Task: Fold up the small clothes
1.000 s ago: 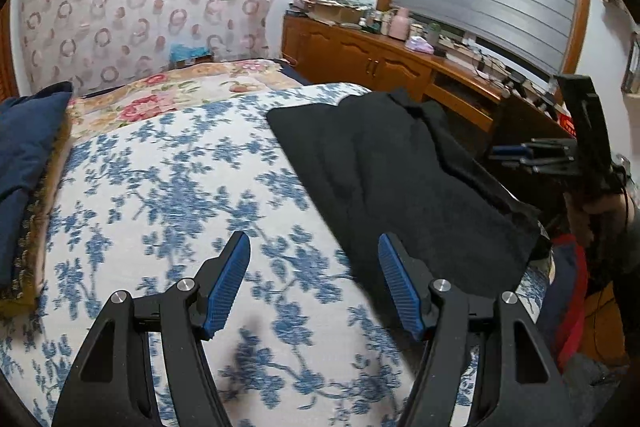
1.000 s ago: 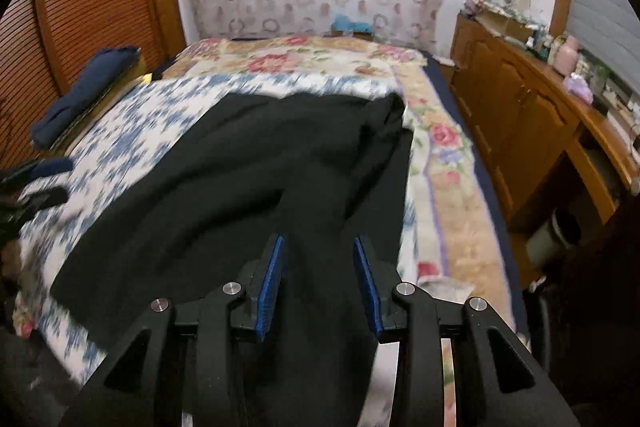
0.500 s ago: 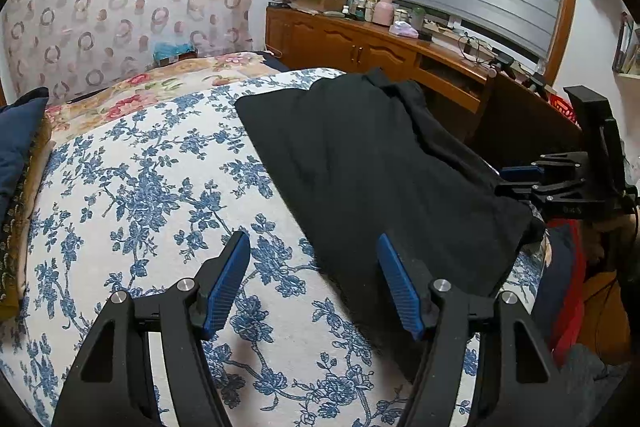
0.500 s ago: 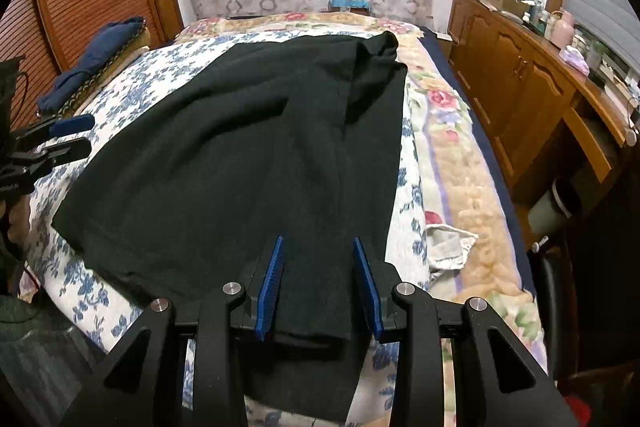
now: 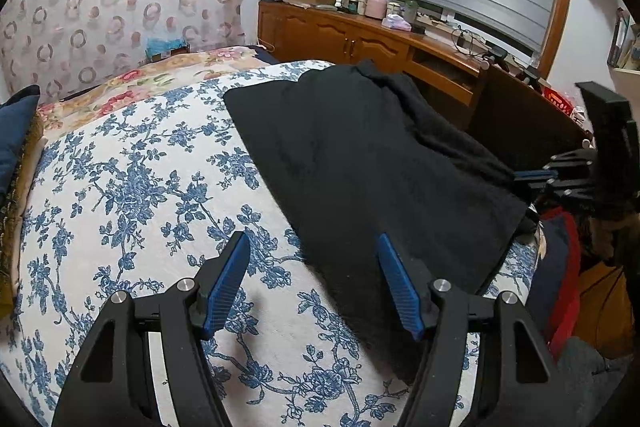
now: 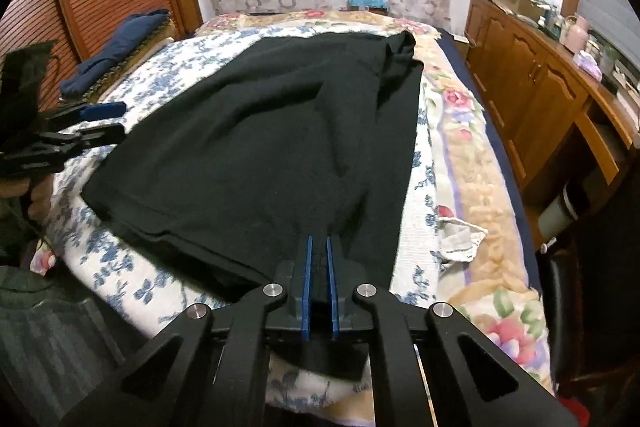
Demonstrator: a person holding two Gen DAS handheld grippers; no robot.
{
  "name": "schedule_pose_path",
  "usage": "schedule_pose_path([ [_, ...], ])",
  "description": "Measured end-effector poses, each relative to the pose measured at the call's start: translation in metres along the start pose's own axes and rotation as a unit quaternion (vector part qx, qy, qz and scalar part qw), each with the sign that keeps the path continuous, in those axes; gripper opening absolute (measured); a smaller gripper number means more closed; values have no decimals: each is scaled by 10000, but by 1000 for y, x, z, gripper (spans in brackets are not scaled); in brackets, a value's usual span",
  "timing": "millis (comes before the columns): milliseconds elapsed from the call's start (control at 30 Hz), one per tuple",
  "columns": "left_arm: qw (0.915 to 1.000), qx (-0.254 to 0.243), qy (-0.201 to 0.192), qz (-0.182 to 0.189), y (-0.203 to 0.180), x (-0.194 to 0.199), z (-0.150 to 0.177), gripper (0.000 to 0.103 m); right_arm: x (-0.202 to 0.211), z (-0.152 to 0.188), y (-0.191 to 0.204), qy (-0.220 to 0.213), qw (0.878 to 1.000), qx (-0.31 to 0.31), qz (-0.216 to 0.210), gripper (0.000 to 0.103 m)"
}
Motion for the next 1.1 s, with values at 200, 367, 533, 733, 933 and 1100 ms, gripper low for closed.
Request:
schedule_pose_path([
  [200, 9999, -12, 111, 111, -6, -1, 4, 68, 20, 11, -10, 117, 9997, 174, 137, 6],
  [367, 9992, -33, 336, 205, -11, -4, 12, 68, 14, 14, -10, 204, 9997, 62, 124, 6],
  [533, 9988, 33, 391, 280, -12, -4, 20, 67, 9, 12, -10, 142, 9997, 47, 196, 11],
  [733, 9985, 116, 366, 380, -14, 2, 23, 56, -2, 18, -14, 176, 9989, -63, 438, 38],
  [933, 9976, 112, 500, 470, -21, 2, 32, 52, -7, 23, -13, 265, 9991, -184, 284, 45],
  [1100, 9967, 128, 581, 556, -26, 2, 36, 52, -3, 21, -15, 320, 9992, -195, 130, 44],
])
Point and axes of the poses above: each gripper's, at about its wrist camera, not at the fingertips, and x roughly against the way its jaws point, y to its left, z to its underside, the point moved 5 cm from there along -x, roughly the way its jaws point, and after that the axes turned 11 degrees about -y, right-handed, at the moved point
